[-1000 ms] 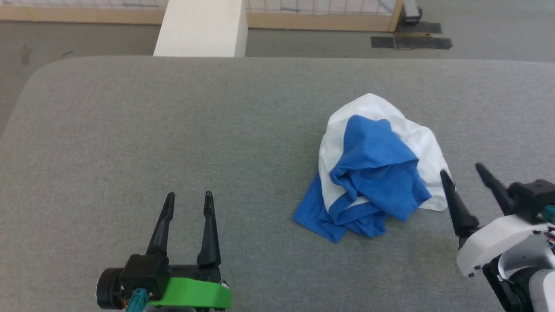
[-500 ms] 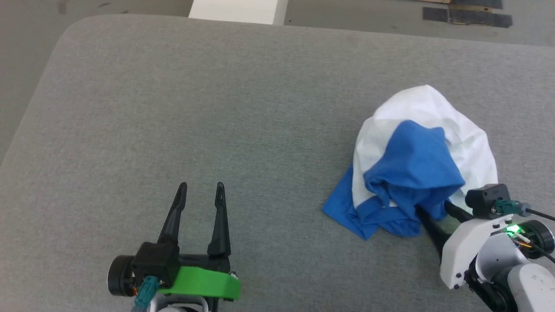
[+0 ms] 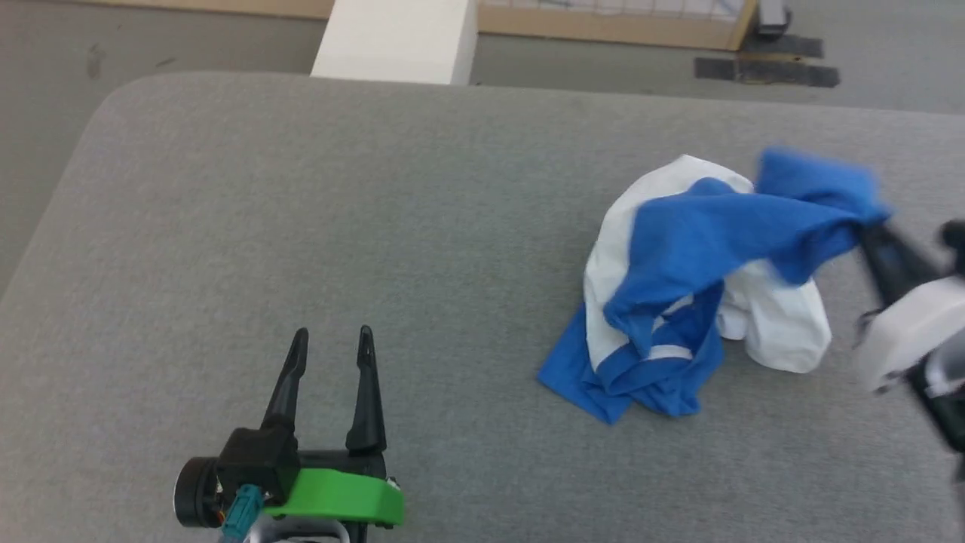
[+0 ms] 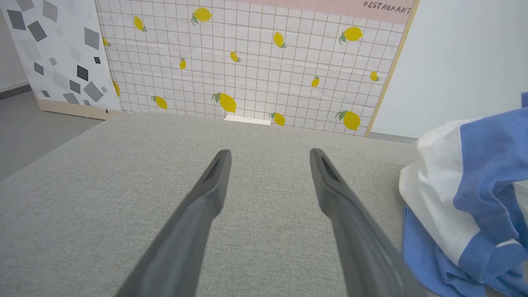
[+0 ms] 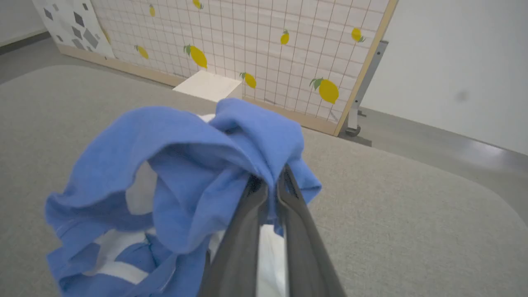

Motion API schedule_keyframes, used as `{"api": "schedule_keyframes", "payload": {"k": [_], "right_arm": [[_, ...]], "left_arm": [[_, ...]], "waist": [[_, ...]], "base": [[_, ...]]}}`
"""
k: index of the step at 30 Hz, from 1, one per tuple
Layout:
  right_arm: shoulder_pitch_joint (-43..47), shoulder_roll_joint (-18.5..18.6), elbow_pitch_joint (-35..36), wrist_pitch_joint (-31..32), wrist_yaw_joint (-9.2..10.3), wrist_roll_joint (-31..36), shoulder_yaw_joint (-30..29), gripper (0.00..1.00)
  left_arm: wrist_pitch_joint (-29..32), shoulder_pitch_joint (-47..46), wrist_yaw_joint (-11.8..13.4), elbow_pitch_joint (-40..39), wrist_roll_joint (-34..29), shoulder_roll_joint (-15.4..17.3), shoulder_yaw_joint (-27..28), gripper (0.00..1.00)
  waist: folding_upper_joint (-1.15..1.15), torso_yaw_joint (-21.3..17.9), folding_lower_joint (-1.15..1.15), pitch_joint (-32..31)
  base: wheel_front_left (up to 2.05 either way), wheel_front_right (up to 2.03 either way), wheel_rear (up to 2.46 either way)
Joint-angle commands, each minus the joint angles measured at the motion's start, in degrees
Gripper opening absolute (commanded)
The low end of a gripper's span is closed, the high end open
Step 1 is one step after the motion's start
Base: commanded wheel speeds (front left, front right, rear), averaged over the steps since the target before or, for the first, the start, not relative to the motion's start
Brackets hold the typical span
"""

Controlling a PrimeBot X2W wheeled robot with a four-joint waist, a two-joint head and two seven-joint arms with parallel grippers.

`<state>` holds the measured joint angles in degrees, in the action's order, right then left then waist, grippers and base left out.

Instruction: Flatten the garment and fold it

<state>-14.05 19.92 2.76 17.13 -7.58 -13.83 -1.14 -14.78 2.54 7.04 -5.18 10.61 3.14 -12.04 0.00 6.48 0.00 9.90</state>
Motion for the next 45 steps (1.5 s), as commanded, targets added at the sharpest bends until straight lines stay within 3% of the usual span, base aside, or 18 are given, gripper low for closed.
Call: {"api": "schedule_keyframes", "payload": {"k": [1,7,12,17,18,19,20,24,27,34,41,45], "right_arm": [[-0.6,1.08,1.01,-0.13,0.09,1.06,-1.91,0.0],[5.91,2.33,3.02,1.16,0.09,4.34,-12.94,0.0],[16.05,-2.11,0.61,2.79,0.09,7.35,-21.46,0.0],[22.03,-7.58,-6.36,1.62,0.09,9.41,-24.98,0.0],[22.2,-8.1,-7.53,1.17,0.09,9.64,-24.96,0.14],[21.95,-8.61,-8.67,0.27,0.09,9.88,-25.07,0.72],[21.5,-8.99,-9.4,-0.54,0.09,10.16,-25.26,1.0],[18.0,-9.66,-9.04,-2.98,0.09,9.07,-23.08,1.0],[14.69,-9.07,-4.23,-3.08,0.09,5.54,-19.68,1.0],[9.83,-4.44,4.38,3.86,0.09,1.23,-11.15,1.0],[7.07,-1.05,-4.42,11.24,0.09,-0.37,-5.23,1.0],[5.2,1.23,-10.64,12.33,0.09,0.01,-4.01,1.0]], "left_arm": [[-0.21,0.68,-0.21,-0.04,0.37,-0.25,0.16,1.0],[-0.22,1.31,-0.63,-0.03,0.34,-0.25,0.46,1.0],[-0.22,1.23,-1.04,0.39,0.06,-0.25,0.24,1.0],[-0.22,0.98,-1.53,1.17,-0.26,-0.25,-0.17,1.0],[-0.22,0.9,-1.62,1.32,-0.3,-0.25,-0.27,1.0],[-0.22,0.79,-1.65,1.45,-0.34,-0.25,-0.35,1.0],[-0.22,0.69,-1.64,1.53,-0.35,-0.26,-0.41,1.0],[-0.22,0.37,-1.68,1.92,-0.37,-0.26,-0.67,1.0],[-0.22,0.28,-1.59,2.04,-0.3,-0.26,-0.7,1.0],[-0.22,-0.14,-1.48,1.92,0.3,-0.26,-1.22,1.0],[-0.22,-2.21,-1.46,2.25,0.37,-0.26,-2.92,1.0],[-0.22,-3.17,-1.31,2.42,0.11,-0.26,-3.27,1.0]], "waist": [[0.0,-2.54,0.0,-2.3],[0.0,-3.7,0.0,-2.28],[0.0,-3.6,0.0,-1.43],[0.0,-3.42,0.0,-0.78],[0.0,-3.46,0.0,-0.7],[0.0,-3.53,0.0,-0.64],[0.0,-3.61,0.0,-0.62],[0.0,-4.1,0.0,-0.72],[0.0,-4.55,0.0,-0.94],[0.0,-4.66,0.0,-0.11],[0.0,-2.67,0.0,3.28],[0.0,-1.51,0.0,5.13]], "base": [[0.0,0.0,0.0],[0.0,0.0,0.0],[0.0,0.0,0.0],[0.0,0.0,0.0],[0.0,0.0,0.0],[0.0,0.0,0.0],[0.0,0.0,0.0],[0.0,0.0,0.0],[0.0,0.0,0.0],[0.0,0.0,0.0],[0.0,0.0,0.0],[0.0,0.0,0.0]]}}
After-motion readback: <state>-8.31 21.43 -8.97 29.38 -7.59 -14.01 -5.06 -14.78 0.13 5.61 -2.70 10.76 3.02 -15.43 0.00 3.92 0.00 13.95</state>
